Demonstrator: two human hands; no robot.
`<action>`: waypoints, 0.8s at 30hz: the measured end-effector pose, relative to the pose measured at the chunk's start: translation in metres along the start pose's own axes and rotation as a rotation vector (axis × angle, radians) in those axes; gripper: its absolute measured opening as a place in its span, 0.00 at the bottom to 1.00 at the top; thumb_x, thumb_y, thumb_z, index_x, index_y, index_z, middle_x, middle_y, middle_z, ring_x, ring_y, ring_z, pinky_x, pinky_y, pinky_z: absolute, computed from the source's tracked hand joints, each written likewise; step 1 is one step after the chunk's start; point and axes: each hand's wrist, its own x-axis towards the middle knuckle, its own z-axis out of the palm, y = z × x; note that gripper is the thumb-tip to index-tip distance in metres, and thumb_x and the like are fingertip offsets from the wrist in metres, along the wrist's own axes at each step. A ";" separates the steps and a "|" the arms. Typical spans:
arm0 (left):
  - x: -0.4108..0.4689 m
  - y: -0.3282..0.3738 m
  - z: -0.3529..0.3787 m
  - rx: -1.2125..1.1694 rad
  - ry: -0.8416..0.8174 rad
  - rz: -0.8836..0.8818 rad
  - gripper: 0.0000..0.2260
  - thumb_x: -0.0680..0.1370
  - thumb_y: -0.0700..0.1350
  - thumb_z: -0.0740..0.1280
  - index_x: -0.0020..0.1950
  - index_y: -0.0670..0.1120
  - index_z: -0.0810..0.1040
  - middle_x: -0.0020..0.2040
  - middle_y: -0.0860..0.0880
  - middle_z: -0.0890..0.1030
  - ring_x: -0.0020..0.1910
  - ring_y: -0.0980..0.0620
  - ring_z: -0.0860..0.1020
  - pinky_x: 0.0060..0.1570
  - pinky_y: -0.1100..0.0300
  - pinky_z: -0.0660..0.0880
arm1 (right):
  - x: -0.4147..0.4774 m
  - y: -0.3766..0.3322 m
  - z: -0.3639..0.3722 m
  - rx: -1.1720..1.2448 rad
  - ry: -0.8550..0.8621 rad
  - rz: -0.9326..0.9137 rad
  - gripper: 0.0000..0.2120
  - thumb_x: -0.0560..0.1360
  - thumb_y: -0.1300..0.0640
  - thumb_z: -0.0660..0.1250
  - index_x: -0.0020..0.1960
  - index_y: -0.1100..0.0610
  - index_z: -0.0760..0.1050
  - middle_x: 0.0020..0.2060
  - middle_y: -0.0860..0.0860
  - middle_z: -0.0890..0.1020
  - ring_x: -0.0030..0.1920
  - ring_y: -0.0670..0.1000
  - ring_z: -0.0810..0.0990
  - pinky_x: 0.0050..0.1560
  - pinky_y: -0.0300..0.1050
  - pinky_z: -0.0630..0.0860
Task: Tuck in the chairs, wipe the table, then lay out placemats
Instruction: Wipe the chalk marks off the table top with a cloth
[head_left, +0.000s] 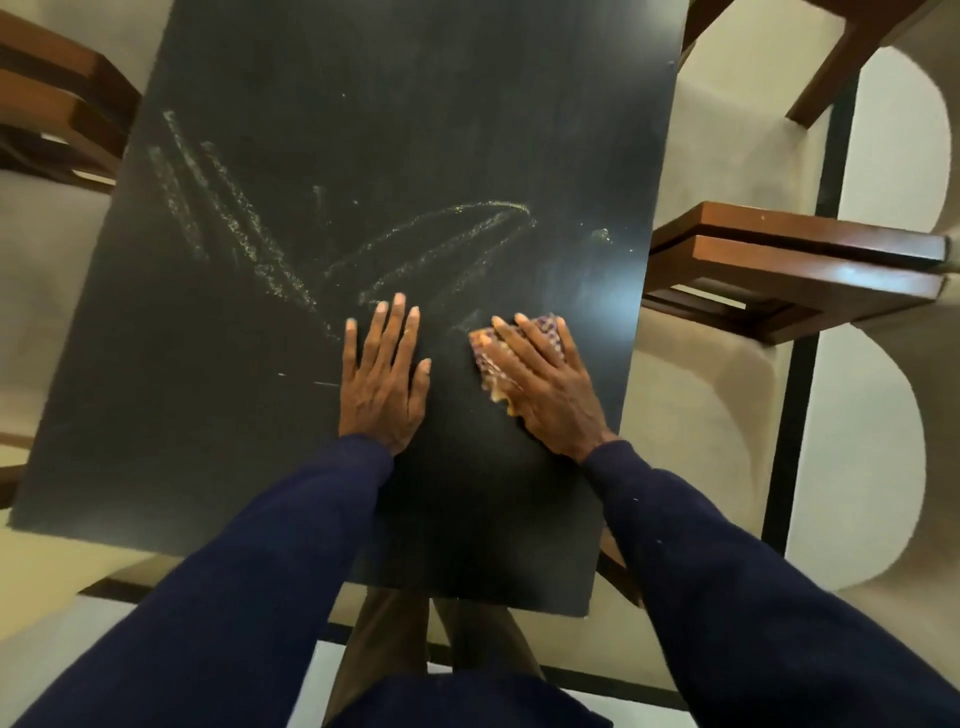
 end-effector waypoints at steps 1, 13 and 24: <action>-0.017 -0.016 -0.006 0.016 0.005 -0.029 0.27 0.87 0.50 0.55 0.86 0.44 0.58 0.87 0.45 0.55 0.86 0.45 0.53 0.82 0.35 0.53 | -0.008 0.008 -0.002 0.004 0.011 0.004 0.38 0.81 0.48 0.68 0.87 0.52 0.57 0.86 0.53 0.55 0.87 0.58 0.50 0.82 0.73 0.50; -0.085 -0.064 -0.025 0.088 -0.052 -0.092 0.27 0.88 0.51 0.52 0.86 0.44 0.58 0.87 0.45 0.54 0.86 0.45 0.52 0.82 0.36 0.55 | 0.079 -0.067 0.009 0.021 0.095 0.167 0.36 0.80 0.54 0.65 0.86 0.51 0.58 0.86 0.52 0.59 0.86 0.58 0.54 0.82 0.72 0.51; -0.083 -0.065 -0.021 0.083 -0.009 -0.088 0.27 0.88 0.51 0.54 0.86 0.45 0.58 0.87 0.45 0.55 0.86 0.46 0.53 0.82 0.37 0.55 | 0.065 -0.025 -0.002 0.008 0.117 0.462 0.26 0.88 0.49 0.51 0.86 0.50 0.59 0.85 0.51 0.60 0.85 0.56 0.56 0.82 0.69 0.53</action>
